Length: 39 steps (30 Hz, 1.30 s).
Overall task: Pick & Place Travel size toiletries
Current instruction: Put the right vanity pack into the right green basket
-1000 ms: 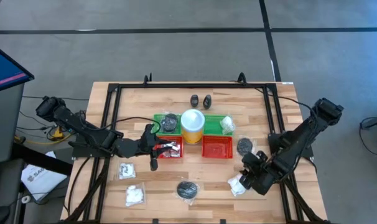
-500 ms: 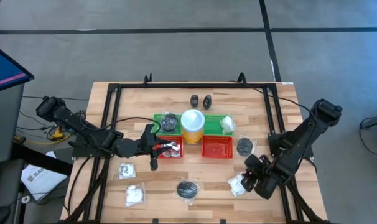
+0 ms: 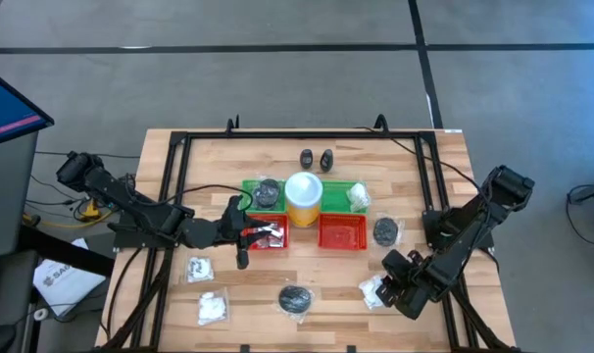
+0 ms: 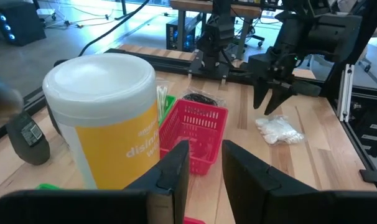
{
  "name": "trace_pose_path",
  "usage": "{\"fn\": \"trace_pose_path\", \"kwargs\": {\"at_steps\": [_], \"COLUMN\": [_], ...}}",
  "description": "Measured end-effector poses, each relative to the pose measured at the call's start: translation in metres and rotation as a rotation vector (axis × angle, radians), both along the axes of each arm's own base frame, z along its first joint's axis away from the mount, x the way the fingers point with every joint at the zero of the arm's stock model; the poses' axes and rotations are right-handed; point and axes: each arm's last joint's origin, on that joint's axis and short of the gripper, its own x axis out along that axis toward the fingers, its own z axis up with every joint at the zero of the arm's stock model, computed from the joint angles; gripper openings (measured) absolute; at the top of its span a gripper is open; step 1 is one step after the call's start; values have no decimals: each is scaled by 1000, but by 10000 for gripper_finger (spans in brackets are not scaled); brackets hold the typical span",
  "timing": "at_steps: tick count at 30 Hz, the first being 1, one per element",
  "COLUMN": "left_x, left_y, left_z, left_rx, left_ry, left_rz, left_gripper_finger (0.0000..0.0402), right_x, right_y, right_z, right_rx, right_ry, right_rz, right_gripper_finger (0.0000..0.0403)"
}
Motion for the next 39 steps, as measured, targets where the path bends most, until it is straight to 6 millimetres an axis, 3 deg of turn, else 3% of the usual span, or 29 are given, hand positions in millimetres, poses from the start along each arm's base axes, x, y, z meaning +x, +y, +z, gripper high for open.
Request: {"fn": "trace_pose_path", "kwargs": {"at_steps": [17,22,29,33,39], "left_x": [0,0,0,0,0], "left_y": [0,0,0,0,0], "left_z": [0,0,0,0,0], "left_rx": [0,0,1,1,1], "left_ry": [1,1,1,1,1], "left_rz": [0,-1,0,-1,-1], "left_gripper_finger": [88,88,88,88,88], "right_x": [9,11,19,21,19], "right_y": [9,7,6,4,0], "right_z": [-16,-16,-30,-29,-10], "right_rx": [46,41,9,10,37], "right_ry": [-3,7,60,59,13], "right_rz": [-28,-26,15,20,71], "right_gripper_finger": [142,111,12,5,1]}}
